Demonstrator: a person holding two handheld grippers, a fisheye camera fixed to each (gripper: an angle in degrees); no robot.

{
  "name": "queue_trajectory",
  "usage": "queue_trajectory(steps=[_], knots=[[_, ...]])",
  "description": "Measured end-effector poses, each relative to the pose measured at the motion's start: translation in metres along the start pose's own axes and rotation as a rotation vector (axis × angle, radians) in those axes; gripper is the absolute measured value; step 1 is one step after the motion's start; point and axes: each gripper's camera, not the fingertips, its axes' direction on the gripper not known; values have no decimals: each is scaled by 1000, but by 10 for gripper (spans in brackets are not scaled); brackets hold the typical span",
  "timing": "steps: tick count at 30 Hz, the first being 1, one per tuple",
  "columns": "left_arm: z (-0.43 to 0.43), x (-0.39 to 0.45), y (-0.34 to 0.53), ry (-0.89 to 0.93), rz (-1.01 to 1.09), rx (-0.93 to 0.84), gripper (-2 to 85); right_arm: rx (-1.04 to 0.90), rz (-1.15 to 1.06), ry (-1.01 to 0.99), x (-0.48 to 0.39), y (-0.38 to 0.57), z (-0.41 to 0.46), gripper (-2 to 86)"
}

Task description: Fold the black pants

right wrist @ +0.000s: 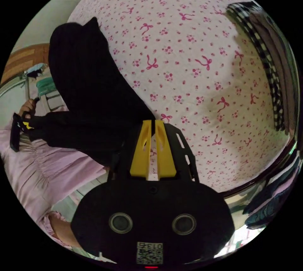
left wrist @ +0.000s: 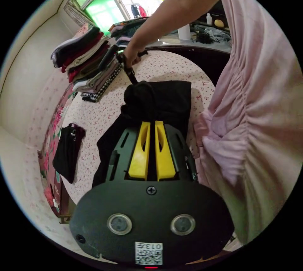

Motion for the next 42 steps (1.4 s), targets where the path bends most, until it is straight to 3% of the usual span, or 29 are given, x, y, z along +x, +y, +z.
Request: queue_trajectory(steps=[3,5,10,15,19,23,28,33,37,40,42], knots=[[6,-20,18,50,-111,-44,11,157,77,-134,25,25,-3,16],[27,-43,43,185,-287,-49,11,228,132,-201,37,41,-1,15],[53,-72,80,342,-515,-40,11,565,184,-116,8,111,-28,5],[49,-80,82,379,-518,-46,11,602,-21,61,-76,123,-10,2],[69,-96,99,480,-666,-28,11,424,-7,154,-88,92,43,1],[59,-108,124,598,-815,47,7,592,107,59,-86,123,31,1],[9,-100,120,426,-758,60,0,757,34,157,-145,208,15,2],[6,-93,54,277,-605,72,-3,671,-103,246,-219,222,63,2],[61,-99,45,241,-646,-174,-3,531,-159,303,-254,205,108,2],[59,-108,62,311,-764,-124,-3,544,-143,405,-272,211,128,1],[43,-105,58,246,-751,-119,-3,554,-121,403,-280,223,119,1]])
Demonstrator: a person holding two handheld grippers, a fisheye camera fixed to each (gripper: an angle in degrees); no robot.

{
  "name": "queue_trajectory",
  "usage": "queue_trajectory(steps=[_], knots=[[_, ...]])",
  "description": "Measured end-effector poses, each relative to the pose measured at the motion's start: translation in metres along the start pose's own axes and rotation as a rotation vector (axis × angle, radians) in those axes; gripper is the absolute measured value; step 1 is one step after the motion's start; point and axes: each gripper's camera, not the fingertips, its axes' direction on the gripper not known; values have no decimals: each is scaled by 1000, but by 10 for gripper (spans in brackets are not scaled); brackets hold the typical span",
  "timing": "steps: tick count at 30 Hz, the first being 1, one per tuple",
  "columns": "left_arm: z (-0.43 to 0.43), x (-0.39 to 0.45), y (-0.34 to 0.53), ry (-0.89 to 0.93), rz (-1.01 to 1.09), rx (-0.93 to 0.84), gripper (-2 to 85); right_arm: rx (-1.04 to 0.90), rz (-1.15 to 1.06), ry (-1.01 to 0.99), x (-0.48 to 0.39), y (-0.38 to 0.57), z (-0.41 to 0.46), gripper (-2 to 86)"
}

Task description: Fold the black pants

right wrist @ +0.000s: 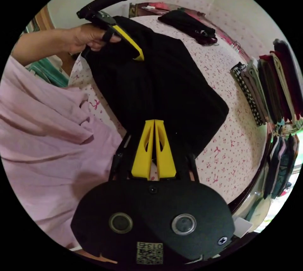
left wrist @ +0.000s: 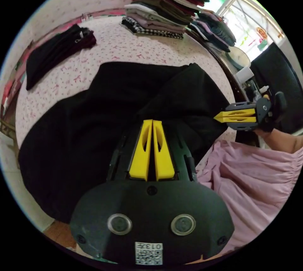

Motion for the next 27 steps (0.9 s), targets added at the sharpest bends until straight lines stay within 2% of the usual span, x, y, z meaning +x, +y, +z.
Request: queue_trajectory(steps=[3,4,6,7,8,10,12,14,16,21,24,27], knots=[[-28,30,9,-35,121,84,-3,128,55,-60,-4,25,-27,1],[-30,44,12,-7,173,91,-3,83,63,-46,-8,32,-20,1],[-16,68,15,-7,267,2,-3,14,74,-60,-12,42,0,0],[4,81,20,-66,323,-120,-3,29,76,-63,-12,45,1,0],[14,85,29,-118,345,-144,-3,41,61,-70,-12,47,-1,0],[6,78,35,-96,283,-85,-3,7,47,-147,-1,41,-16,0],[-6,72,33,-64,247,-72,-3,109,85,-158,17,44,-39,-1],[-31,81,28,-136,269,63,-3,195,161,-78,40,47,-55,0],[-37,90,17,-181,308,101,-3,174,224,-29,71,38,-51,0],[-8,78,-23,-231,297,36,-3,136,306,-14,113,4,-11,2],[6,57,-30,-169,308,-1,-3,1,308,-73,126,-10,32,1],[-3,38,-29,-87,240,3,-3,47,377,-159,138,-4,29,2]])
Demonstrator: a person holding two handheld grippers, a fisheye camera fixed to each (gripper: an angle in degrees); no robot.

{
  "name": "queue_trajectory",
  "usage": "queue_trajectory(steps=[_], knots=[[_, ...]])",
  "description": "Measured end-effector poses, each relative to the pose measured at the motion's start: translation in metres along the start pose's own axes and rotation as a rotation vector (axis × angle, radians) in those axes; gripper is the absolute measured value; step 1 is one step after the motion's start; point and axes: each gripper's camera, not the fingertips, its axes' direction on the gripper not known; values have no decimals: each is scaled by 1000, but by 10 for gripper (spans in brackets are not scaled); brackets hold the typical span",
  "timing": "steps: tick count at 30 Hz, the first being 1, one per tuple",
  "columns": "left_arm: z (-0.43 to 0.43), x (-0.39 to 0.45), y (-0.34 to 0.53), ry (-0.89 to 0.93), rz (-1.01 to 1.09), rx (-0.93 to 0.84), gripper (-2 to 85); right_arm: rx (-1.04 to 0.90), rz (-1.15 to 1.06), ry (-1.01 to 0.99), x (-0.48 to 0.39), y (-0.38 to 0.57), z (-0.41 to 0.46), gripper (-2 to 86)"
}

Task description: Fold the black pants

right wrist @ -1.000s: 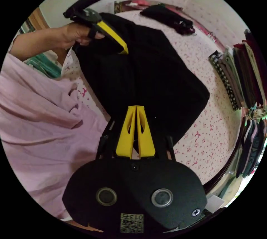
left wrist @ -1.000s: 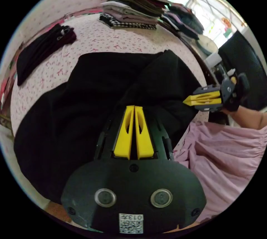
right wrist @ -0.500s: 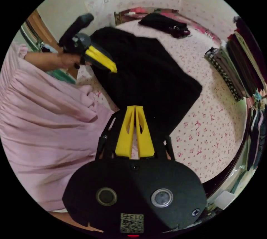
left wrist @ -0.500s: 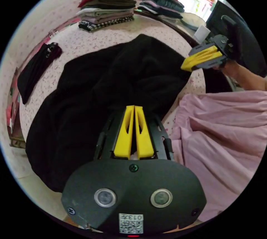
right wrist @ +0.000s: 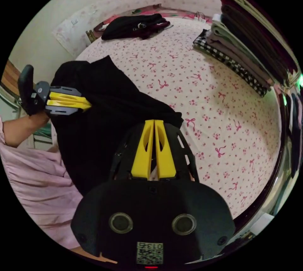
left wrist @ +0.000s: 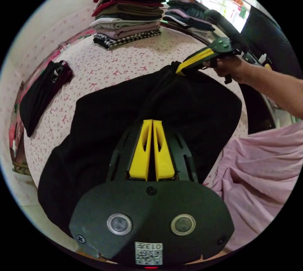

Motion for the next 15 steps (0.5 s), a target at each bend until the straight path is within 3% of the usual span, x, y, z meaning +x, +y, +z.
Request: queue_trajectory(steps=[5,8,12,15], knots=[[-53,12,29,-84,28,52,-3,120,-55,18,-19,36,-48,2],[-59,26,50,-141,62,-13,-3,128,-114,-37,-47,64,-57,2],[-33,20,64,-158,55,-157,-3,15,-238,4,-93,82,-19,2],[-41,0,73,-120,7,-101,-3,-28,-231,48,-102,78,6,2]])
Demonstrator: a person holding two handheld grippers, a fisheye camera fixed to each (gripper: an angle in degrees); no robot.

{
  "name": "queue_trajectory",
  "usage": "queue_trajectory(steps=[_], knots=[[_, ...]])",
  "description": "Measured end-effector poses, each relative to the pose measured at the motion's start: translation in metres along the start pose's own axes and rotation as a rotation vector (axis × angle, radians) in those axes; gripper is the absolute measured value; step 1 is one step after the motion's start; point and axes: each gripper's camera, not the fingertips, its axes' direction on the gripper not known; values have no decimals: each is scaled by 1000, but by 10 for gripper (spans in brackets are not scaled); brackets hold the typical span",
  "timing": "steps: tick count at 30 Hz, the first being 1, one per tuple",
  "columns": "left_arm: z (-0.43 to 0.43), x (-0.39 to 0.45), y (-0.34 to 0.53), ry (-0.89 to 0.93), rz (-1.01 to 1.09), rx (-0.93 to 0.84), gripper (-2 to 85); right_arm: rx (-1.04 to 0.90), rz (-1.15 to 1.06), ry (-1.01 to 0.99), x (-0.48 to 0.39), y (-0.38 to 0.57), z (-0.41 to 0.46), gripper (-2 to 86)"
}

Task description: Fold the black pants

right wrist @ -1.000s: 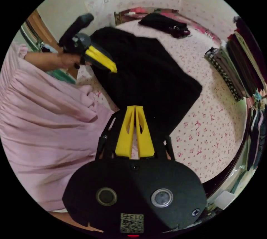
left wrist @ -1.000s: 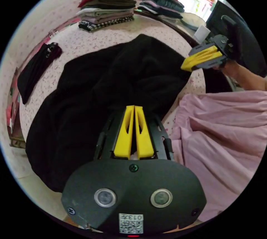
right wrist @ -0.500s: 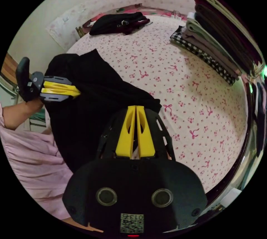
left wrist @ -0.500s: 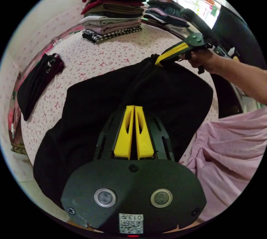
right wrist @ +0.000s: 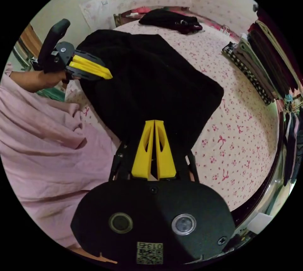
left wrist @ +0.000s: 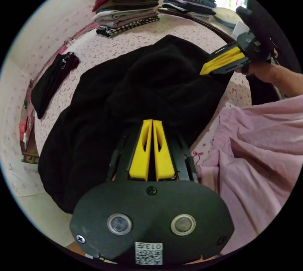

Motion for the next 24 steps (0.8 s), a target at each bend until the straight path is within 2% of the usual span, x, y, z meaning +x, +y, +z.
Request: queue_trajectory(steps=[3,6,11,14,19,24], knots=[[-17,-28,15,62,-71,6,-2,-77,3,-34,0,-17,-6,2],[-47,-70,59,83,-240,81,1,60,-26,-40,-11,-22,-32,2],[-99,-167,205,34,-762,265,33,118,-41,-79,-29,-49,-35,10],[-107,-211,283,76,-971,338,87,136,-65,-147,-43,-87,-27,30],[-90,-264,363,296,-1168,484,130,178,-150,-199,-72,-182,-13,82],[-65,-299,386,480,-1213,604,145,120,-341,-294,-125,-308,18,112]])
